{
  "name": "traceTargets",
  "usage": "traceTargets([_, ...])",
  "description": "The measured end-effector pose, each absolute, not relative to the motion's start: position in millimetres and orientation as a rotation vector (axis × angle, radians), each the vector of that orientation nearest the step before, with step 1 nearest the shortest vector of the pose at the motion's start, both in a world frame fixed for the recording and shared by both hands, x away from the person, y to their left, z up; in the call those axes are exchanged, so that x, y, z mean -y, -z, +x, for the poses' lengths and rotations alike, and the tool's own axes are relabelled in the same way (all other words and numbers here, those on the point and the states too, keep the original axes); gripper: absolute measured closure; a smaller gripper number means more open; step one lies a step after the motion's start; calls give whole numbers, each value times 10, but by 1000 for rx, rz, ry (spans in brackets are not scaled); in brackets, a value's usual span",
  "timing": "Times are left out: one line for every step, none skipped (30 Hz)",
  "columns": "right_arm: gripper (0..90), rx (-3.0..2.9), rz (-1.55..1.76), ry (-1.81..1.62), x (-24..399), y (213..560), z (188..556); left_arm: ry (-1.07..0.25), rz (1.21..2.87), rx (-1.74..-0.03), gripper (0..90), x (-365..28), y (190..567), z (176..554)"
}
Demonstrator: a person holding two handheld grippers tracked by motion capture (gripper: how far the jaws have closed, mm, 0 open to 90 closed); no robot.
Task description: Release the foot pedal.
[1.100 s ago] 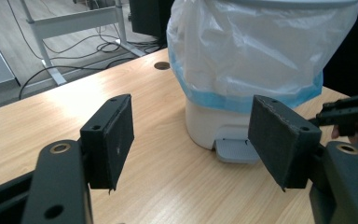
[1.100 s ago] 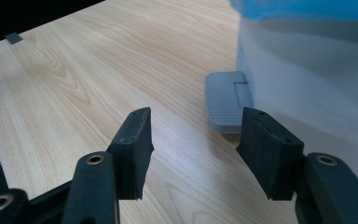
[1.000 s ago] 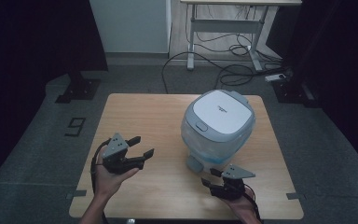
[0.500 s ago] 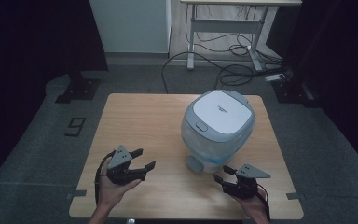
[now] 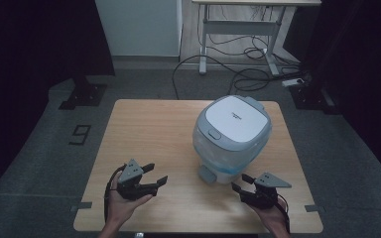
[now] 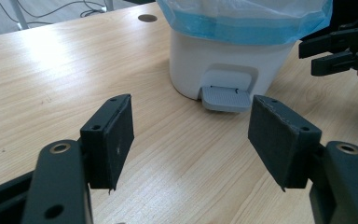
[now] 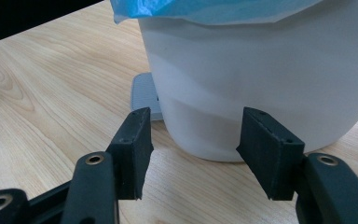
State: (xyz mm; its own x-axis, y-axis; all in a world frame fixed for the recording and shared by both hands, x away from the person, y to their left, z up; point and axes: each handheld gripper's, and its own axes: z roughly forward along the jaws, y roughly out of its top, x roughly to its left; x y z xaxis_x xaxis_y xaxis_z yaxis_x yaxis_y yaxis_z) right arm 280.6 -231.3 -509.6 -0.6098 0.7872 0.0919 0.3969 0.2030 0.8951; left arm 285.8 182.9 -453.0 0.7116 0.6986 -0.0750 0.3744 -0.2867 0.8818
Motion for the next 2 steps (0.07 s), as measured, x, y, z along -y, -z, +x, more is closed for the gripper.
traceTargets([435,-2098,1105,-1378,2313,5096,2806,-402,1907,-830,315,-1829,4530,2858])
traceTargets([435,-2098,1104,-1377,2315,5097,2808,-400,1905,-831,315,-1829,4532,2861])
